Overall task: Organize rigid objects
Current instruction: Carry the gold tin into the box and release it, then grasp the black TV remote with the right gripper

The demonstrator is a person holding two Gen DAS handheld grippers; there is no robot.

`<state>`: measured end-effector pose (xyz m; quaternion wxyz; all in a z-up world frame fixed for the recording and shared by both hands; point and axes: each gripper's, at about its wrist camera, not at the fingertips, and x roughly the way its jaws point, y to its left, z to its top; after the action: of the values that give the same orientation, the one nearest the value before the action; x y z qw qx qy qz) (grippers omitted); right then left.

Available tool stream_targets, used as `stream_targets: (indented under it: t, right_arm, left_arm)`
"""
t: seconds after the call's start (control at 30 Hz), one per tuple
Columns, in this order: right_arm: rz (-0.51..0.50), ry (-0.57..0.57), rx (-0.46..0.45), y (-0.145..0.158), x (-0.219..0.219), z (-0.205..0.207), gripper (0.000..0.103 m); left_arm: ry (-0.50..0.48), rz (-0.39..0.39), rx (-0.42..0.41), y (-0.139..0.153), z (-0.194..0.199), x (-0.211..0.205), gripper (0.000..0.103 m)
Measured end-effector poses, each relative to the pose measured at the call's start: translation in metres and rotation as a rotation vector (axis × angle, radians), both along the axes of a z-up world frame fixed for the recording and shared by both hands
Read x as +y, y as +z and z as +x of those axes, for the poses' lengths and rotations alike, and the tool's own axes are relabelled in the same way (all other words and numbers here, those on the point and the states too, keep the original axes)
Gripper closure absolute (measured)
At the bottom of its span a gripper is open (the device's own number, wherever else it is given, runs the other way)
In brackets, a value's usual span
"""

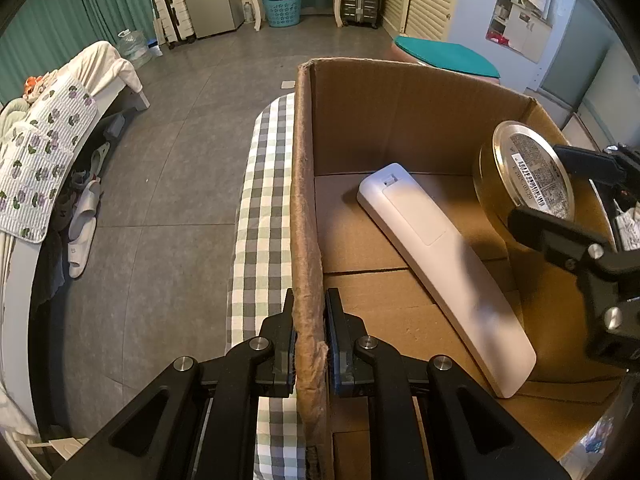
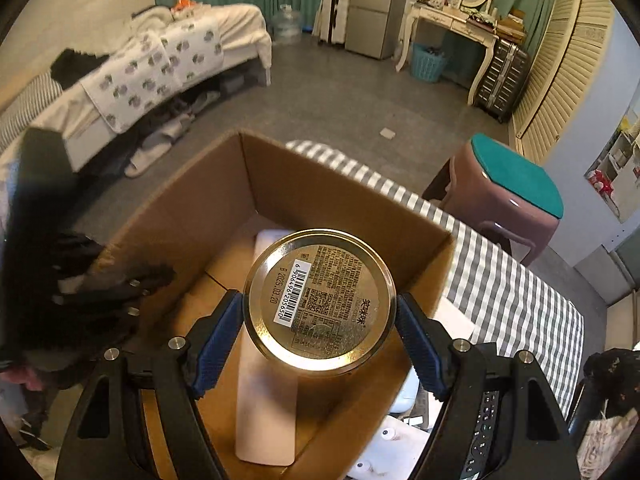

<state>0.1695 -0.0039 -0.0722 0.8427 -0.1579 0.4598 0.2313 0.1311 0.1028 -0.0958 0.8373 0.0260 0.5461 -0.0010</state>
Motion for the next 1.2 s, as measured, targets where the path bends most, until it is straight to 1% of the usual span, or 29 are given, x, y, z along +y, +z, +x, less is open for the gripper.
stream_targets:
  t: [0.1,0.43,0.47,0.53,0.57,0.7,0.87,1.03,1.2]
  right_arm:
    - [-0.030,0.011,-0.021,-0.004,0.001,-0.004,0.027]
    - [-0.011,0.021,-0.009,-0.003,-0.002,-0.010,0.026]
    - [-0.006,0.018,-0.007,-0.002,-0.003,-0.010,0.025]
    - [0.016,0.017,-0.001,0.001,-0.008,-0.009,0.016]
    - [0.021,0.012,-0.004,0.002,-0.009,-0.010,0.015]
    - [0.050,0.000,-0.023,0.016,-0.017,-0.016,0.012]
    - [0.083,-0.011,-0.073,0.043,-0.036,-0.030,0.011]
    - [0.122,-0.054,-0.137,0.074,-0.070,-0.041,0.009]
    - [0.137,-0.136,-0.187,0.093,-0.115,-0.045,0.008]
  left_arm:
    - [-0.001,0.000,0.000,0.000,0.001,-0.001,0.092]
    - [0.001,-0.002,0.000,0.000,0.001,-0.001,0.092]
    - [0.000,-0.001,0.000,0.000,0.001,-0.001,0.092]
    - [0.000,-0.001,0.001,-0.001,0.001,0.000,0.092]
    - [0.001,-0.002,0.003,-0.001,0.000,0.000,0.091]
    - [0.005,-0.003,0.005,-0.003,0.001,-0.002,0.092]
    - [0.003,-0.002,0.005,-0.003,0.001,-0.001,0.091]
    - [0.005,-0.007,0.003,-0.002,0.001,0.000,0.091]
    - [0.004,-0.004,0.003,-0.002,0.001,-0.001,0.091]
